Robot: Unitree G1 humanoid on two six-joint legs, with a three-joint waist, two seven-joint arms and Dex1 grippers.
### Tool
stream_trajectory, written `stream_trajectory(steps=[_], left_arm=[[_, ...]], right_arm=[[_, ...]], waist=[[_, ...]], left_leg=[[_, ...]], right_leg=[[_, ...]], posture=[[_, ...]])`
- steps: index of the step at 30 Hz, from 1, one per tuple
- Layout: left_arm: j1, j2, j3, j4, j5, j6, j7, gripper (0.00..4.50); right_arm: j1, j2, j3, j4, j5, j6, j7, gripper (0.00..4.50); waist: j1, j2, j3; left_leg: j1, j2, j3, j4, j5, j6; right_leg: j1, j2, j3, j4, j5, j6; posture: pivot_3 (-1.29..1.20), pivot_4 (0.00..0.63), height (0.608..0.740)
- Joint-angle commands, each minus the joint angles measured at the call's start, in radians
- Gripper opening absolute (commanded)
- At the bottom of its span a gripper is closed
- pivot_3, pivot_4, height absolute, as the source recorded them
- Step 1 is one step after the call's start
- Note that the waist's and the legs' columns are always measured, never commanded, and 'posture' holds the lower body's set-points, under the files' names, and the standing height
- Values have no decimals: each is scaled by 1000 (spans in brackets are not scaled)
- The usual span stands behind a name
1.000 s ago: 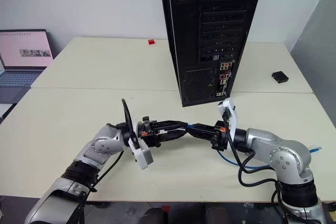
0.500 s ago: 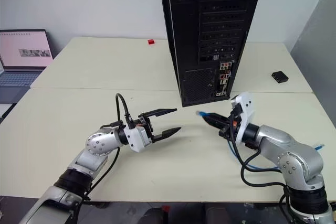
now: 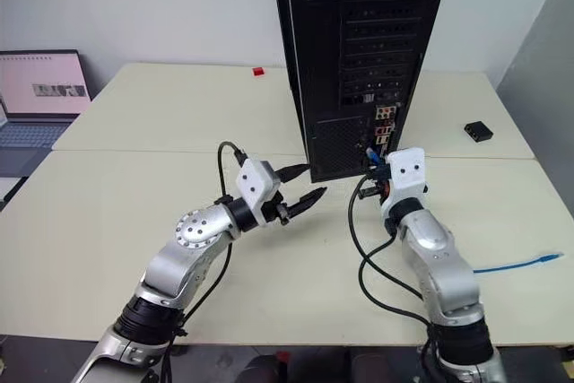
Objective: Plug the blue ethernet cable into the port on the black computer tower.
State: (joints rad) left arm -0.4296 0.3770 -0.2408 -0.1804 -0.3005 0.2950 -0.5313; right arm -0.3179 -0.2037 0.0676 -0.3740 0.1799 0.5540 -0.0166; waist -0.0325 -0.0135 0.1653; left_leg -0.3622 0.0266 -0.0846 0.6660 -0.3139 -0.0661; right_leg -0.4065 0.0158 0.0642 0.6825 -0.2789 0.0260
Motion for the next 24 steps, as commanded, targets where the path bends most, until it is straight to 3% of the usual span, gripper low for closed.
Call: stream_trajectory(steps=[1,7,24], left_arm=[[-29,-16,27,-99,-23,76,7,2876],[-14,-16,-1,-122,63,47,15,2876],[-14,-47,-14,-117,118,51,-15,2876]], right_arm=[[-52,34,-33,11,-51,-43,-55,5],[-106,68,-64,83,-87,-68,-82,5],[-165,101,-76,168,-81,-94,-23,5]], waist=[[0,0,0],[0,0,0],[0,0,0]], left_leg=[[0,0,0,0,0,0],[1,0,1,0,0,0],[1,0,2,-1,0,0]], right_leg=[[0,0,0,0,0,0],[0,0,1,0,0,0],[0,0,2,0,0,0]], posture=[[0,150,740],[0,150,740],[0,150,740]])
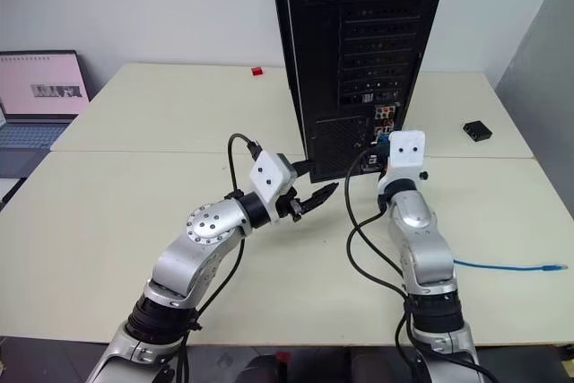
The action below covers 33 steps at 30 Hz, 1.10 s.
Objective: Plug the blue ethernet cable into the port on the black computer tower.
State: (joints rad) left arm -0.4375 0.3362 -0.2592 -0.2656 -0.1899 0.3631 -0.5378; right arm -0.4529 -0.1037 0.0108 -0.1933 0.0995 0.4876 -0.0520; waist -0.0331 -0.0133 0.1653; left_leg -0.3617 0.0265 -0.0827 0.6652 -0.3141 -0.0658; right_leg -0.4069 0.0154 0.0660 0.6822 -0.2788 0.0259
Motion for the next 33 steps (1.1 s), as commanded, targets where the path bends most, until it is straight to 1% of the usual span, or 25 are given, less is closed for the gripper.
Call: stream_trajectory(steps=[1,13,29,33], left_arm=[[-5,-6,5,-30,8,-18,-11,2876],[0,-7,16,-28,17,-14,-22,2876],[2,-7,20,-25,21,-16,-20,2876],[1,-7,21,-24,22,-19,-20,2876]], right_arm=[[-34,0,-22,-7,-1,-27,14,5],[-50,4,-43,20,-8,-33,13,5],[-67,58,-79,100,17,-75,12,3],[-78,46,-78,120,5,-93,28,3]], waist=[[0,0,0],[0,0,0],[-3,0,0],[-7,0,0]], left_leg=[[0,0,0,0,0,0],[0,0,0,0,0,0],[1,0,1,0,0,0],[1,0,1,0,0,0]], right_leg=[[0,0,0,0,0,0],[0,0,0,0,0,0],[0,0,1,0,0,0],[0,0,2,0,0,0]], posture=[[0,150,740],[0,150,740],[0,150,740],[0,150,740]])
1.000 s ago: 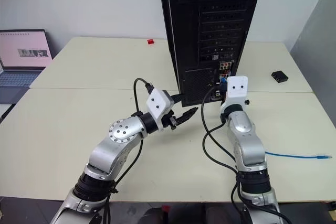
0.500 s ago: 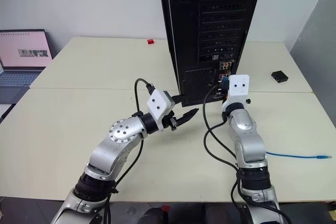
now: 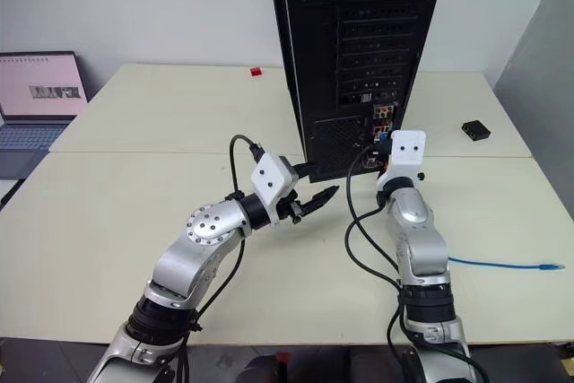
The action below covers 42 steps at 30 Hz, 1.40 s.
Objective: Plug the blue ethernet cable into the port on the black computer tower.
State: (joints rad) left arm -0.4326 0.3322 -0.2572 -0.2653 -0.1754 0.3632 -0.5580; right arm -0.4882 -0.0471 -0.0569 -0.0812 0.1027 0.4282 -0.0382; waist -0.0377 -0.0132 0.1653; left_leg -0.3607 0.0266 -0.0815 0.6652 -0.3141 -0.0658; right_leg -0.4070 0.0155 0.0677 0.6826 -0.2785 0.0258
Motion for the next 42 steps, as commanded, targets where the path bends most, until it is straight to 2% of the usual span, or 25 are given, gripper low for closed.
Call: stream_trajectory(steps=[1,7,28,42], left_arm=[[-4,-3,19,-25,7,-19,0,2876],[-4,-3,20,-23,8,-19,2,2876],[-3,-3,22,-16,12,-18,4,2876],[-3,-8,23,-18,16,-16,2,2876]], right_arm=[[-46,-18,-5,8,-5,-38,20,3],[-56,-29,35,-50,-23,-9,41,3],[-56,7,56,-72,-22,30,26,2],[-76,22,24,-42,-5,25,19,2]], waist=[[-3,0,0],[-15,0,0],[-20,0,0],[-20,1,0]], left_leg=[[0,0,0,0,0,0],[0,0,0,0,0,0],[0,0,1,-1,0,0],[-1,0,1,-1,0,0]], right_leg=[[0,0,0,0,0,0],[0,0,1,0,0,0],[-1,0,1,0,0,0],[-2,0,1,-1,0,0]], posture=[[0,150,740],[0,150,740],[0,150,740],[0,150,740]])
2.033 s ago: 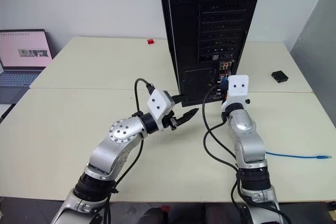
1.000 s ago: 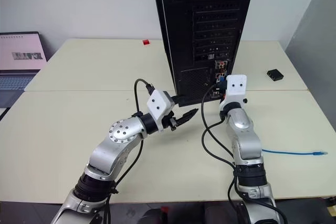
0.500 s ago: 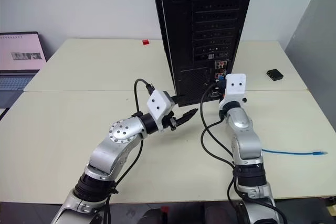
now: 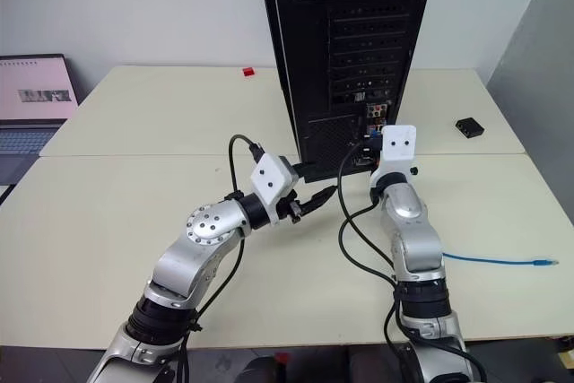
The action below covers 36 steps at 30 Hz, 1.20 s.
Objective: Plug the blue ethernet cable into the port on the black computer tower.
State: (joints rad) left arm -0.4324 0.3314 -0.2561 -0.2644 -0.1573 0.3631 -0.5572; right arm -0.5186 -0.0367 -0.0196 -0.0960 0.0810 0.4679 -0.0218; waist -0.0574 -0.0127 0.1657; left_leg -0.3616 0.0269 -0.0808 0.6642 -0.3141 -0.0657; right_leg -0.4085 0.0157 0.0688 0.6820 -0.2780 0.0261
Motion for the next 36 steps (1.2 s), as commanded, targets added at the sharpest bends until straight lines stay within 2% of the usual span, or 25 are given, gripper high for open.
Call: stream_trajectory(steps=[1,17,26,34,35,36], left_arm=[[-3,-8,21,-18,-2,-15,1,2876],[-2,-12,20,-23,5,-16,2,2876],[-1,-15,20,-23,7,-17,5,2876],[1,-15,23,-21,10,-19,5,2876],[0,-16,23,-20,10,-20,5,2876],[-1,-16,22,-19,11,-21,5,2876]], right_arm=[[-48,14,-15,-25,19,-14,3,2],[-128,-31,28,51,-20,9,45,1],[-158,-20,15,94,-16,6,46,1],[-141,-32,17,84,-15,38,60,1],[-134,-38,16,77,-15,43,64,701],[-130,-41,15,73,-14,45,67,794]], waist=[[0,0,0],[-17,0,0],[-29,1,0],[-32,1,0],[-31,1,0],[-30,1,0]], left_leg=[[0,0,0,0,0,0],[1,0,1,0,0,0],[1,0,1,0,0,0],[2,1,2,0,0,0],[2,1,2,0,0,0],[2,0,2,0,0,0]], right_leg=[[0,0,0,0,0,0],[0,0,1,1,0,0],[0,0,1,1,0,0],[0,1,2,1,1,0],[0,1,2,1,1,0],[0,1,2,1,1,0]], posture=[[0,150,740],[0,150,740],[0,150,740],[0,150,740],[0,150,740],[0,150,740]])
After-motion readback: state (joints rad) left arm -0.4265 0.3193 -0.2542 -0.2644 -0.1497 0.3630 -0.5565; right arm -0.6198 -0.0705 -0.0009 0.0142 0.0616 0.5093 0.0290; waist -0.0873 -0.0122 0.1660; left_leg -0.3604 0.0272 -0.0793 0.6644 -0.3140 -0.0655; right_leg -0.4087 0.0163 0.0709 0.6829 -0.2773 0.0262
